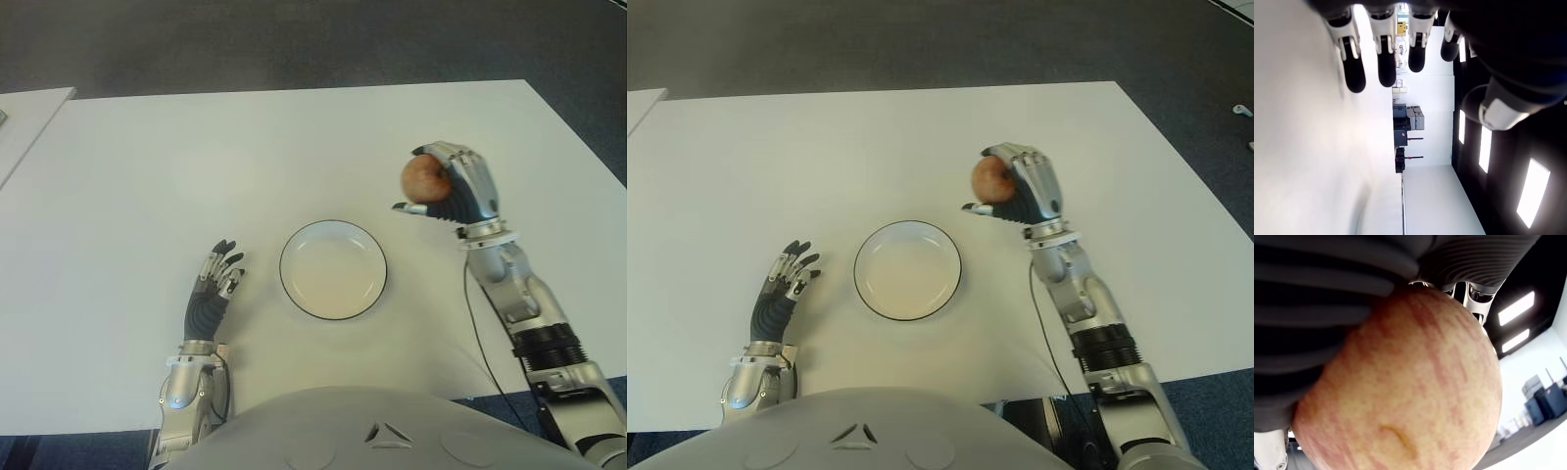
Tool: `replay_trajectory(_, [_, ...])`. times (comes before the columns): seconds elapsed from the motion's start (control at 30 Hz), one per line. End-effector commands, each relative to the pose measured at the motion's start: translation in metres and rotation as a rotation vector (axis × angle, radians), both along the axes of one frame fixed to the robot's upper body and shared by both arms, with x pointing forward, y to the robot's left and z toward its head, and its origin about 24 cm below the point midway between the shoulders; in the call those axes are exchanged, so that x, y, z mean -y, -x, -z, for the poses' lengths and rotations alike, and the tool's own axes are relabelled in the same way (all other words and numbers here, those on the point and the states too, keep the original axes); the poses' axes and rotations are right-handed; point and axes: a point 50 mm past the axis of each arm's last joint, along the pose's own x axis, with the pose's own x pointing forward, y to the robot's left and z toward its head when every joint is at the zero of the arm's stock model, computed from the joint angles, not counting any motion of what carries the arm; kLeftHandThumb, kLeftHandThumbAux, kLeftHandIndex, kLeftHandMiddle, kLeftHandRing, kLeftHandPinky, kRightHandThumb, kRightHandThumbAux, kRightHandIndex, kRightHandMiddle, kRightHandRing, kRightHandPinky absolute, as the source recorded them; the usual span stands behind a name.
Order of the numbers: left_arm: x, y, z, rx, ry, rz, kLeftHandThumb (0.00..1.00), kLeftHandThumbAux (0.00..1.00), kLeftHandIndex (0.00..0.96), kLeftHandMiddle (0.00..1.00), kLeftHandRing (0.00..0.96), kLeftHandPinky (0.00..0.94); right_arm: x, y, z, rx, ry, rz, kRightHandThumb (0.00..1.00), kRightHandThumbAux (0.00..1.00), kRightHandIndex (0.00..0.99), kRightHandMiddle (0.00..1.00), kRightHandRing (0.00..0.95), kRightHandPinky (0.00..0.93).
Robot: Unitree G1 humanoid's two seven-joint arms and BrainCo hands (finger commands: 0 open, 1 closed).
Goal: Put the apples into the plate.
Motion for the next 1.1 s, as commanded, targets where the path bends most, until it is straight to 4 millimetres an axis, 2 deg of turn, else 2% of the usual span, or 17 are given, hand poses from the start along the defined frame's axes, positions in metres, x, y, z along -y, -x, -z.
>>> replay_trajectory(0.03, [0.006,0.007,0.016,-0.115,0.025,-0.007,0.163,0.548,0.065,0.121,0.193,0.265,-0.027,0.001,0.000,-0.008,0.011,-0.076,0.752,0.705,0.441,0.898,0.887,0.865])
replay_trajectory(0.13, [0.008,0.005,0.016,-0.119,0.030,-0.014,0.166,0.563,0.068,0.127,0.200,0.275,-0.047,0.001,0.006,-0.028,0.029,-0.140,0.752,0.705,0.441,0.892,0.882,0.862])
replay_trajectory(0.3, [0.012,0.003,0.016,-0.127,0.032,-0.015,0.167,0.576,0.073,0.137,0.208,0.274,-0.061,0.003,0.013,-0.037,0.060,-0.197,0.751,0.705,0.441,0.883,0.877,0.858])
replay_trajectory(0.57, [0.016,0.002,0.016,-0.134,0.043,-0.017,0.168,0.576,0.073,0.138,0.206,0.272,-0.092,0.015,0.042,-0.061,0.151,-0.335,0.749,0.705,0.442,0.864,0.866,0.847])
replay_trajectory(0.9, [0.021,0.003,0.015,-0.132,0.034,-0.019,0.162,0.569,0.069,0.127,0.200,0.264,-0.107,0.023,0.053,-0.088,0.192,-0.424,0.748,0.703,0.443,0.832,0.844,0.830])
replay_trajectory(1.1, [0.024,0.003,0.015,-0.132,0.026,-0.017,0.152,0.564,0.066,0.118,0.187,0.240,-0.108,0.025,0.057,-0.108,0.200,-0.440,0.748,0.702,0.443,0.821,0.834,0.824])
